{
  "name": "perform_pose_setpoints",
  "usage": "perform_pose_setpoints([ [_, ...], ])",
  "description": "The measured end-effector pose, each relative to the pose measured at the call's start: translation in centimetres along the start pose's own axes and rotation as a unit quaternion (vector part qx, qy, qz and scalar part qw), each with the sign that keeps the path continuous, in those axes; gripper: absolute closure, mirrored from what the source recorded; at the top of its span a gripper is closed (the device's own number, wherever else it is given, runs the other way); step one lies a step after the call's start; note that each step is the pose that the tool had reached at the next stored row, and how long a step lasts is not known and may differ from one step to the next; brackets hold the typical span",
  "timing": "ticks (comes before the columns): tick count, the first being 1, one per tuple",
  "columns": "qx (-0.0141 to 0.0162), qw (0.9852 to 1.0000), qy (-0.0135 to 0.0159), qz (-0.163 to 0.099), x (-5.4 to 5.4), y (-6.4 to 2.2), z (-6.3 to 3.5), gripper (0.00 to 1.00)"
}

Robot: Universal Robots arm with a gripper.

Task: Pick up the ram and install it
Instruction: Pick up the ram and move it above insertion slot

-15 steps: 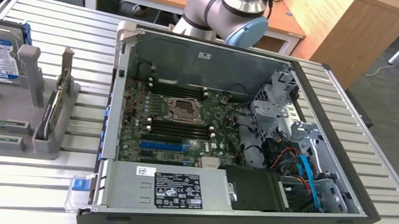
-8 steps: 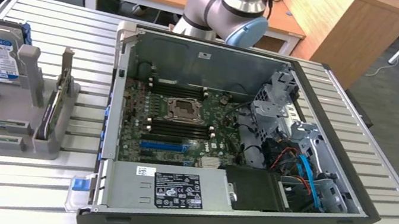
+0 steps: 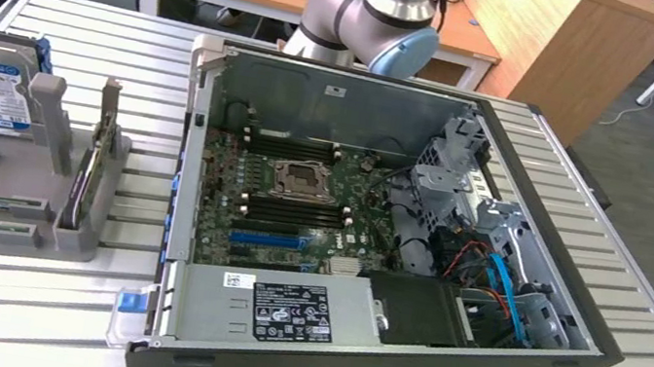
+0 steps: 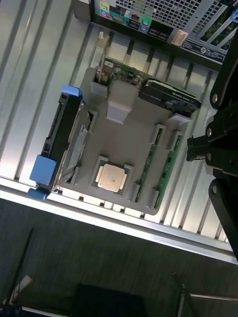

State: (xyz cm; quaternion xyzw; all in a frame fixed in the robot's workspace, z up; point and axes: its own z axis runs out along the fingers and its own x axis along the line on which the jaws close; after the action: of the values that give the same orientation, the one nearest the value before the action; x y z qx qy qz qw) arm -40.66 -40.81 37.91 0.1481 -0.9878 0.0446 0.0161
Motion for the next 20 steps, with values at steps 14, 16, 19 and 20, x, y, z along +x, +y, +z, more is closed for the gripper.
perform_pose_setpoints([
  [14, 0.0443, 0.9957, 0.0077, -0.081, 0.04, 0.01, 0.02, 0.89],
  [16, 0.0506, 0.9943, 0.0086, -0.093, 0.04, 0.02, 0.02, 0.89],
  [19, 0.0597, 0.9921, 0.0101, -0.11, 0.05, 0.02, 0.03, 0.89],
  [20, 0.0627, 0.9913, 0.0106, -0.115, 0.05, 0.02, 0.03, 0.89],
])
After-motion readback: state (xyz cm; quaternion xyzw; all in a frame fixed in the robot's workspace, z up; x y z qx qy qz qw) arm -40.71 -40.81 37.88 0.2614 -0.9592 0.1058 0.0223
